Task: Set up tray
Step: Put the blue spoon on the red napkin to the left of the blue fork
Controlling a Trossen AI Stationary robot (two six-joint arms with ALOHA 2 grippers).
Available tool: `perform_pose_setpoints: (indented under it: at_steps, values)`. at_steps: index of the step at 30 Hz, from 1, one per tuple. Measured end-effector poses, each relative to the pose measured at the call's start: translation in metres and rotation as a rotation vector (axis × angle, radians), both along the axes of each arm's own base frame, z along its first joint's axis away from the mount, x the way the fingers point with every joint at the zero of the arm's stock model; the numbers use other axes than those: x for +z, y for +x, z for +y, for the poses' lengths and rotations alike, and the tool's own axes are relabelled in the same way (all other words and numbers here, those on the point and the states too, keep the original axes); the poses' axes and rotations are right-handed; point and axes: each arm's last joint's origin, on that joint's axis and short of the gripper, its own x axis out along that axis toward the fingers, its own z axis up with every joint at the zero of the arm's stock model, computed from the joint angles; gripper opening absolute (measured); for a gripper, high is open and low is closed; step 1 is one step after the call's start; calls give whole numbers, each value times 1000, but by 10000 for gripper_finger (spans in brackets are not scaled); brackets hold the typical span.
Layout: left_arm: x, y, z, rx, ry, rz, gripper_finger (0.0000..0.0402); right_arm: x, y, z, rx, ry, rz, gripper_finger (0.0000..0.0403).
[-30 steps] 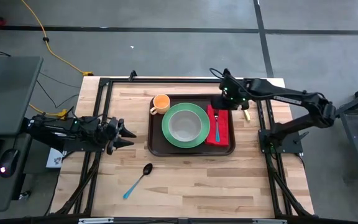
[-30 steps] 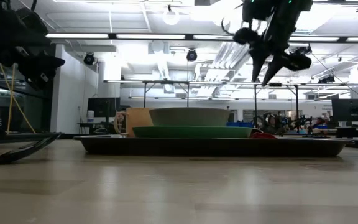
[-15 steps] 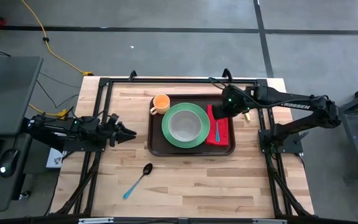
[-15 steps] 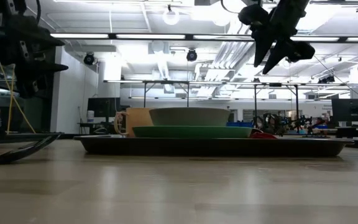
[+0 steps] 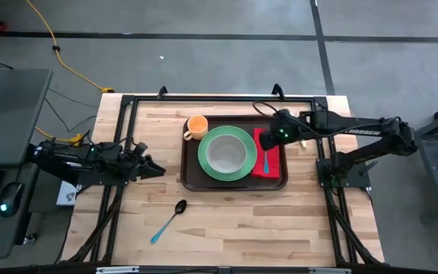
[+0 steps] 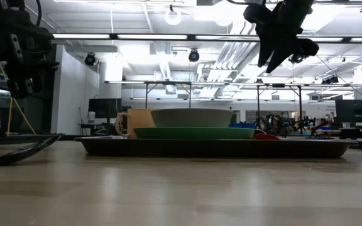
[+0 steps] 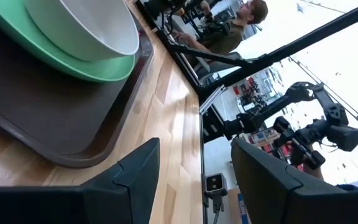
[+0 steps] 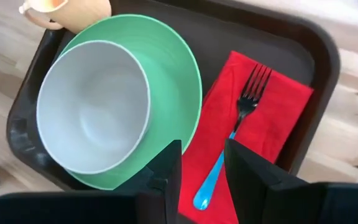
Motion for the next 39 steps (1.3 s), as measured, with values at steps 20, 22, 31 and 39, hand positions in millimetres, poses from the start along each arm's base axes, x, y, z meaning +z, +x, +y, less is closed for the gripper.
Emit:
perform_pose_setpoints:
  at_steps: [20, 22, 31, 39]
  values:
    - [-2, 0, 0, 0, 6, 24, 230, 31, -42, 42, 140, -226, -67, 99]
    - [-2, 0, 0, -1, 11, 22, 230, 33, -47, 44, 158, -236, -70, 99]
    - [-2, 0, 0, -2, 17, 21, 230, 43, -76, 42, 163, -260, -84, 99]
    - [-2, 0, 0, -3, 31, 19, 230, 52, -94, 40, 205, -287, -134, 99]
